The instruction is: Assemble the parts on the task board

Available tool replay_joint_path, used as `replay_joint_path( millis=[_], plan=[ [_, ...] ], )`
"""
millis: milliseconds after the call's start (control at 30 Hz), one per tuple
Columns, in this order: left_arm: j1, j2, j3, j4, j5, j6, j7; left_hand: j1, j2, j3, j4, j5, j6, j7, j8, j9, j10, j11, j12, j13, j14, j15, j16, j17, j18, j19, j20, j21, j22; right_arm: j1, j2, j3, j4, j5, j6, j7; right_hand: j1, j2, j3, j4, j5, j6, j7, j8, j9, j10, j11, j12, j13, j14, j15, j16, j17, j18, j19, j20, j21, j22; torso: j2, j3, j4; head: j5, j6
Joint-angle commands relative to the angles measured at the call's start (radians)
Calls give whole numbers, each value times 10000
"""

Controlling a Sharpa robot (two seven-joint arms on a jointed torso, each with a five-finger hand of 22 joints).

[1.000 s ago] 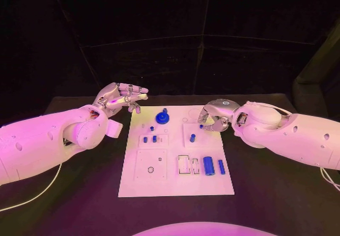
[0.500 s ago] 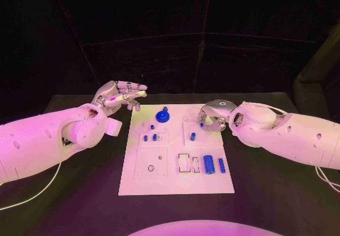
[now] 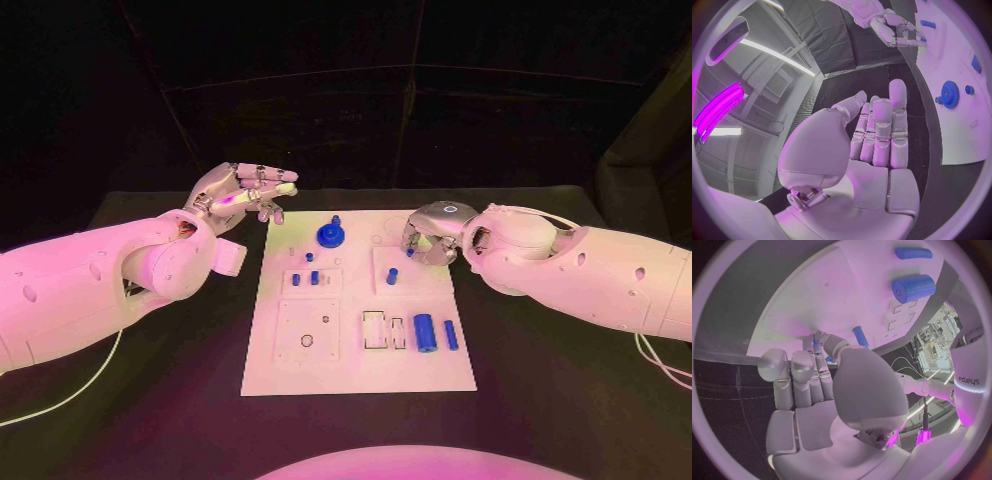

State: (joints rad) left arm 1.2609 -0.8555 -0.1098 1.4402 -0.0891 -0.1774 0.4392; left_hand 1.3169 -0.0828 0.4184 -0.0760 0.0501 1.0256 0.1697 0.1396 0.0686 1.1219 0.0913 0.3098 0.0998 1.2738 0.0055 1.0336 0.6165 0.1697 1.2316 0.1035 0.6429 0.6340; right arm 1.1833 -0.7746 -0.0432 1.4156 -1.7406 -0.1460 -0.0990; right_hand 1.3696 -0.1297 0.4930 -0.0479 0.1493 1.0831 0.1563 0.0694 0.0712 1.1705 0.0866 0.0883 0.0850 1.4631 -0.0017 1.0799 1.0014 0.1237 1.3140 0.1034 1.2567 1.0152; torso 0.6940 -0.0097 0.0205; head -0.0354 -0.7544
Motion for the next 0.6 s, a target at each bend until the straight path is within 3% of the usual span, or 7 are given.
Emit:
replay_joint_path(
  millis=[33, 400, 600],
  plan=[
    [12, -12, 8, 23, 77, 111, 186, -21, 37, -51, -10, 6, -54, 10, 4, -12, -53, -9, 34, 14, -80, -5, -35, -16, 123, -69, -2, -74, -12, -57, 22, -36, -25, -112, 376, -93, -65, 99, 138, -5, -157, 161, -45, 82, 24, 176, -34, 79, -18, 266, -35, 233, 222, -176, 145, -31, 199, 302, -2, 1, -2, -6, -15],
    [11, -38, 7, 25, 77, 92, 195, 15, 51, -58, -29, 7, -70, 14, 6, -11, -78, -6, 59, 15, -101, -2, -45, -38, 125, -70, 2, -98, -29, -97, 69, -37, 2, -250, 306, -271, -230, 249, 355, 8, -459, 855, -288, 263, 122, 807, -279, 281, -68, 360, -208, 763, 677, -305, 448, -181, 701, 1040, -7, -1, -3, -20, -34],
    [11, -51, 6, 23, 77, 101, 183, 44, 60, -59, -47, 7, -74, 15, 11, -10, -89, -6, 75, 17, -110, -2, -50, -51, 126, -68, 3, -110, -38, -111, 35, -36, 71, -418, -329, -396, -133, 370, 436, -89, -481, 981, -323, 263, 139, 925, -323, 271, -94, 360, -254, 856, 738, -339, 520, -234, 831, 1227, -7, -1, -1, -29, -48]
  ],
)
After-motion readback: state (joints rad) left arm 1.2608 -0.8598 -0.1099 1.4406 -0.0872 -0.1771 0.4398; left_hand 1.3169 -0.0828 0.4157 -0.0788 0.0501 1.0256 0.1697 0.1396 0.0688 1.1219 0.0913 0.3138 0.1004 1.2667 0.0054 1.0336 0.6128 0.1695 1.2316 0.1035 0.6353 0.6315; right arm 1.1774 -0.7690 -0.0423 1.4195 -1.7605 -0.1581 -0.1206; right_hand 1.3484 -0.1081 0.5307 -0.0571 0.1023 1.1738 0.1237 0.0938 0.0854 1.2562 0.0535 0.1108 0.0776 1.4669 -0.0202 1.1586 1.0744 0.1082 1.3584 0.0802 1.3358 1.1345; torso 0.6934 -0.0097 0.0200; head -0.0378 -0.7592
